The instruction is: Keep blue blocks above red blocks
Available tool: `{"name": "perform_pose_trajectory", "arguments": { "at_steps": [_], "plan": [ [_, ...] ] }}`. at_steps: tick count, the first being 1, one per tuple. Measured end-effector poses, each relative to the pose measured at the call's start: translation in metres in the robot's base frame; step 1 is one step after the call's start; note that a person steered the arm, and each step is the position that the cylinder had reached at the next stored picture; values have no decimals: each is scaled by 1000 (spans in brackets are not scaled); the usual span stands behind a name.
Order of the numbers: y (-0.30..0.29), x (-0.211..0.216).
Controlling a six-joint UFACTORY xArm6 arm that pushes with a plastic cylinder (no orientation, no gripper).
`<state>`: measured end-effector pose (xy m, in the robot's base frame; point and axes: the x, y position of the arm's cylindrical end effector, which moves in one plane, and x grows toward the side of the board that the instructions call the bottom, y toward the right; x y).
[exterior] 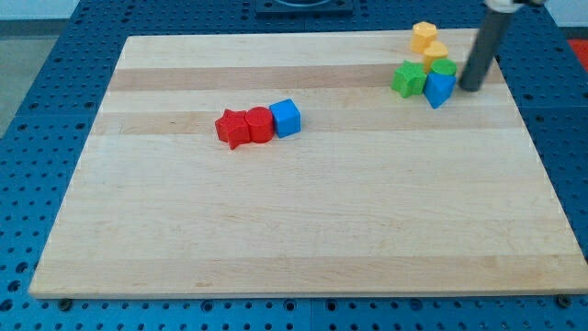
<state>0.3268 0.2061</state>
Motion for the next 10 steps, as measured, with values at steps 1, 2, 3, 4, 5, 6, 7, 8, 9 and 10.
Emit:
{"name": "perform_pose_trajectory", "arguments": {
  "at_steps": [1, 2, 3, 4, 5, 6, 7, 8, 9, 10],
  "plan": [
    [-68, 0],
    [-66, 18],
    [-16, 19],
    [-10, 47],
    [-94, 45],
    [-119, 47],
    [-90, 49],
    [-143, 47],
    [-204, 43],
    [-231, 48]
  ]
}}
